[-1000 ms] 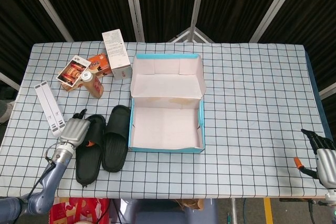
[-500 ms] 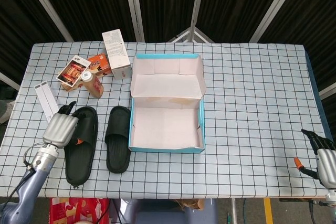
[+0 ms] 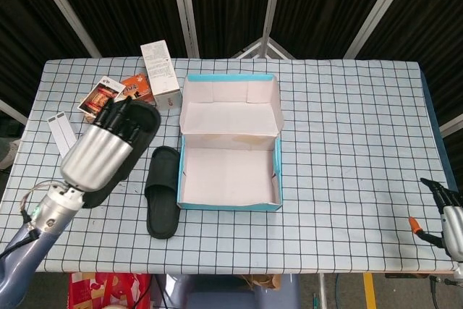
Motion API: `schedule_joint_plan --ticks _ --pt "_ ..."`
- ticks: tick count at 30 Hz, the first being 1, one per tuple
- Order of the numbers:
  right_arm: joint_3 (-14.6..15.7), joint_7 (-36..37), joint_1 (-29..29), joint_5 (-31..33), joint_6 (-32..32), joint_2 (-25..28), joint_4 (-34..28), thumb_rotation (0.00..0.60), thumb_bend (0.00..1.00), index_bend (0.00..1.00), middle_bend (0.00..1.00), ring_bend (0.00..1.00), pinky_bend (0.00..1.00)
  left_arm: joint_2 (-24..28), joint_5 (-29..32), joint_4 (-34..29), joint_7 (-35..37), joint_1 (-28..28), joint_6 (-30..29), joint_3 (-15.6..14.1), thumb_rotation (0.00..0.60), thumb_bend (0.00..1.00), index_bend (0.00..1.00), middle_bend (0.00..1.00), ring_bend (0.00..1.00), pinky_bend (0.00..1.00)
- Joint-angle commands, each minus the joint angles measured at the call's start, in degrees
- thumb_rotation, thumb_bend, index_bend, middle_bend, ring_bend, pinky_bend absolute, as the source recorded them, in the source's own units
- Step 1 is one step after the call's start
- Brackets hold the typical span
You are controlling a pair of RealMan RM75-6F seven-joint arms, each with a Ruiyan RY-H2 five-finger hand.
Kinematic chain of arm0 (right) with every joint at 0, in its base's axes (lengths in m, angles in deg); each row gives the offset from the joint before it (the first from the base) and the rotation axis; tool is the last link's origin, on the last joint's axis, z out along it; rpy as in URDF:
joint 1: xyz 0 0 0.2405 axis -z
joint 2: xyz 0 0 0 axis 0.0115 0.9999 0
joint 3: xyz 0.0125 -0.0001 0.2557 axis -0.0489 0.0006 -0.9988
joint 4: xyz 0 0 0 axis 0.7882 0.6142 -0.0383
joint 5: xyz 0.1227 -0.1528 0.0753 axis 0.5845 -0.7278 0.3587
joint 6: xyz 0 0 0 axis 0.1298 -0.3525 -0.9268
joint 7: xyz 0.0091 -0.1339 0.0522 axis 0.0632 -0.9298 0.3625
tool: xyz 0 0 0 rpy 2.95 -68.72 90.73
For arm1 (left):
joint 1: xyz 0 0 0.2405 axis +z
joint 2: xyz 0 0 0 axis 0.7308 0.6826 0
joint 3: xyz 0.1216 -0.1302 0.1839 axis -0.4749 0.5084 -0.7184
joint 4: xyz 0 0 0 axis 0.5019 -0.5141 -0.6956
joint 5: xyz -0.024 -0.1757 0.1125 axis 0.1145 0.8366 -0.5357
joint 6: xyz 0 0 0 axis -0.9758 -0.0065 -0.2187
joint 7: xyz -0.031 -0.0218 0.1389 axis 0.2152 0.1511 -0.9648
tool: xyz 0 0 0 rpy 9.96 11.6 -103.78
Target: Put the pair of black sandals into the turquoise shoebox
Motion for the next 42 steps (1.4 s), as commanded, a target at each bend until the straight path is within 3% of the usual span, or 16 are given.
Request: schedule_joint_plan --ticks 1,7,13,16,21,30,42 --pt "-0.07 0.25 0.15 0.11 -0.19 0.08 0.08 0.6 0.32 0.16 0.2 0.24 0.19 -1.77 0.77 2.1 -7.64 -9.65 11.0 4.02 0.6 0.47 0.44 0.44 0.11 0.22" --pt "-0.17 0.35 0.25 0.3 -0.24 0.11 0.09 0.6 0.32 0.16 0.2 0.24 0.19 -9.47 -3.48 10.85 -11.88 -19.96 23.48 2.95 0.6 0.47 0.45 0.44 0.11 0.22" --pt "-0.22 0.03 0.13 0.57 0.17 0.06 0.1 0.6 0.32 0.16 0.2 0.24 0.19 -17.75 -13.24 20.66 -3.46 -27.86 27.09 2.58 0.6 0.47 0.45 0.44 0.11 0.22" --pt "-0.34 0.06 0.1 0.98 0.44 0.11 0.19 0.6 0.32 0.16 0.2 0.24 0.19 -20.46 -16.2 25.05 2.64 -29.83 25.88 2.47 0.6 0.47 0.45 0.44 0.11 0.22" --pt "-0.54 0.57 0.17 1.46 0.58 0.12 0.6 0.6 0.32 0.16 0.2 0.24 0.19 -26.55 -14.48 31.31 12.63 -28.9 21.72 2.01 0.6 0.47 0.45 0.45 0.12 0.22" --pt "-0.49 -0.01 -0.09 1.65 1.35 0.04 0.49 0.6 0.32 0.16 0.2 0.24 0.19 -31.0 -14.66 39.37 17.88 -27.45 19.82 -1.06 0.6 0.47 0.45 0.45 0.12 0.23" --pt "-0.89 -0.97 -0.47 2.99 2.47 -0.43 0.83 0.6 0.32 0.16 0.2 0.24 0.19 -38.26 -19.45 51.49 26.3 -31.88 18.14 -2.42 0.6 0.46 0.45 0.45 0.12 0.23"
